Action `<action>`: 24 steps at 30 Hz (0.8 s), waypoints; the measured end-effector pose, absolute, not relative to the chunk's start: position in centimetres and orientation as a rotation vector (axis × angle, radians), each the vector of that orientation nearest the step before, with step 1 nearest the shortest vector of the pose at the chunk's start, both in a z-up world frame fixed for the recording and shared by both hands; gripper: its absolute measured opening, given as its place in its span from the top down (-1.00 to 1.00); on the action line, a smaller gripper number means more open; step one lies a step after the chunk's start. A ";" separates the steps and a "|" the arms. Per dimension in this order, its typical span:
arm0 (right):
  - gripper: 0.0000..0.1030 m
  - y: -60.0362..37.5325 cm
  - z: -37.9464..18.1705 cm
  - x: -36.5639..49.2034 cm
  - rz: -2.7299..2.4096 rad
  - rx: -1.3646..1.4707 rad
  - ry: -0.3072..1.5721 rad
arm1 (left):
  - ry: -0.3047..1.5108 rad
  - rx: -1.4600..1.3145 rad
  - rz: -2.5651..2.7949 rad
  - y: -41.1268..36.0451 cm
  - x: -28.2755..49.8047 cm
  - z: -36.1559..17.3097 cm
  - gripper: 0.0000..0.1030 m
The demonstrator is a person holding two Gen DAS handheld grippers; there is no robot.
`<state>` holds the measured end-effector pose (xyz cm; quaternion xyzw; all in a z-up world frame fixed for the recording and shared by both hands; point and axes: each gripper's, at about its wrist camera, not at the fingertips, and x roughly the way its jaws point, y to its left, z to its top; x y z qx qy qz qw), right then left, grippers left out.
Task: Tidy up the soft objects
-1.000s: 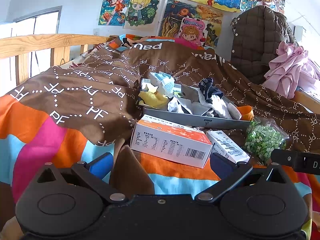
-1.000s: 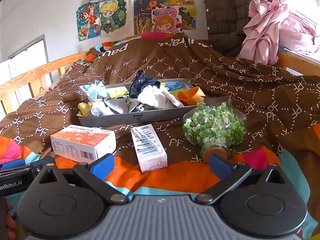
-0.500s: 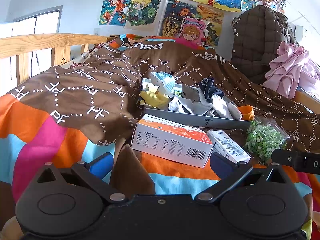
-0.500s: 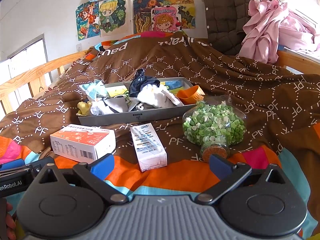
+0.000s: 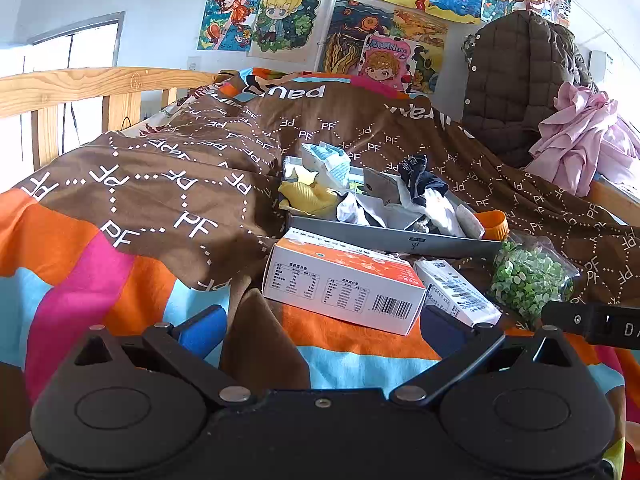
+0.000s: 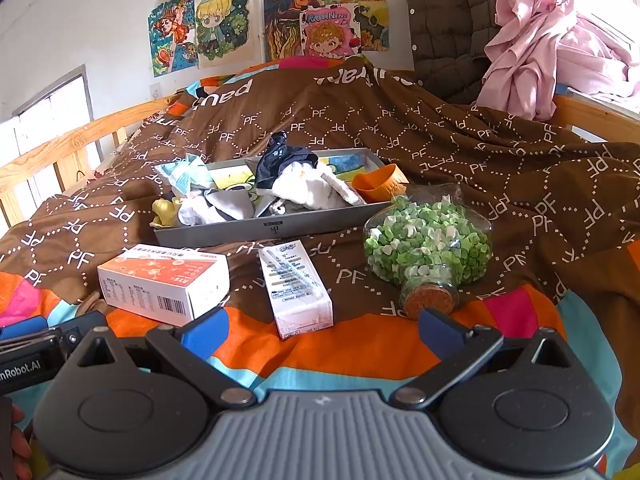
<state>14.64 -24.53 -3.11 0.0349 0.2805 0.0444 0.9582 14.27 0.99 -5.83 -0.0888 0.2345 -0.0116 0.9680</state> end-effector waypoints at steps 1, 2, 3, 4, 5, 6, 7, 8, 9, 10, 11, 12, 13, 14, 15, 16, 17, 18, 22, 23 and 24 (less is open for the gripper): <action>-1.00 -24.5 -3.1 14.6 0.090 0.071 0.569 | 0.474 -0.179 -0.024 1.0 14.3 -5.8 -0.99; -1.00 -24.6 -3.1 14.6 0.090 0.071 0.569 | 0.475 -0.179 -0.024 1.0 14.3 -5.9 -0.99; -1.00 -24.6 -3.1 14.6 0.090 0.071 0.569 | 0.475 -0.179 -0.024 1.0 14.2 -5.8 -0.99; -1.00 -24.6 -3.1 14.6 0.090 0.071 0.569 | 0.474 -0.179 -0.024 1.0 14.3 -5.8 -0.99; -1.00 -24.6 -3.2 14.6 0.089 0.072 0.570 | 0.474 -0.179 -0.024 1.0 14.3 -5.8 -0.99; -1.00 -24.6 -3.2 14.6 0.087 0.073 0.570 | 0.474 -0.179 -0.024 1.0 14.3 -5.8 -0.99; -1.00 -24.6 -3.2 14.6 0.086 0.075 0.571 | 0.475 -0.179 -0.024 1.0 14.3 -5.8 -0.99; -1.00 -24.7 -3.2 14.7 0.084 0.076 0.572 | 0.474 -0.179 -0.024 1.0 14.2 -5.8 -0.99; -1.00 -24.7 -3.2 14.7 0.083 0.077 0.572 | 0.474 -0.179 -0.023 1.0 14.2 -5.8 -0.99; -1.00 -24.7 -3.2 14.7 0.082 0.078 0.573 | 0.474 -0.179 -0.024 1.0 14.2 -5.7 -0.99; -1.00 -24.7 -3.2 14.7 0.082 0.079 0.574 | 0.475 -0.178 -0.025 1.0 14.2 -5.7 -0.99; -1.00 -24.7 -3.2 14.7 0.082 0.079 0.575 | 0.475 -0.177 -0.024 0.9 14.2 -5.7 -0.99; -1.00 -24.7 -3.2 14.7 0.081 0.079 0.575 | 0.476 -0.177 -0.019 0.9 14.2 -5.7 -0.99; -1.00 -24.7 -3.2 14.7 0.082 0.079 0.575 | 0.475 -0.180 -0.018 1.0 14.2 -5.8 -0.99; -1.00 -24.7 -3.2 14.7 0.082 0.079 0.575 | 0.472 -0.183 -0.021 1.1 14.1 -5.8 -0.99; -1.00 -24.7 -3.2 14.7 0.082 0.079 0.575 | 0.466 -0.186 -0.026 1.2 14.1 -5.8 -0.99; -1.00 -24.7 -3.2 14.7 0.082 0.079 0.576 | 0.465 -0.188 -0.033 1.3 14.1 -5.9 -0.99; -1.00 -24.7 -3.2 14.8 0.081 0.079 0.577 | 0.469 -0.187 -0.038 1.3 14.1 -5.9 -0.99; -1.00 -24.7 -3.2 14.8 0.080 0.079 0.579 | 0.496 -0.192 -0.022 1.2 14.3 -5.8 -0.99; -1.00 -24.8 -3.2 14.8 0.078 0.080 0.579 | 0.504 -0.197 -0.020 1.3 14.3 -5.8 -0.99; -1.00 -24.8 -3.3 14.8 0.077 0.082 0.579 | 0.508 -0.200 -0.023 1.3 14.3 -5.9 -0.99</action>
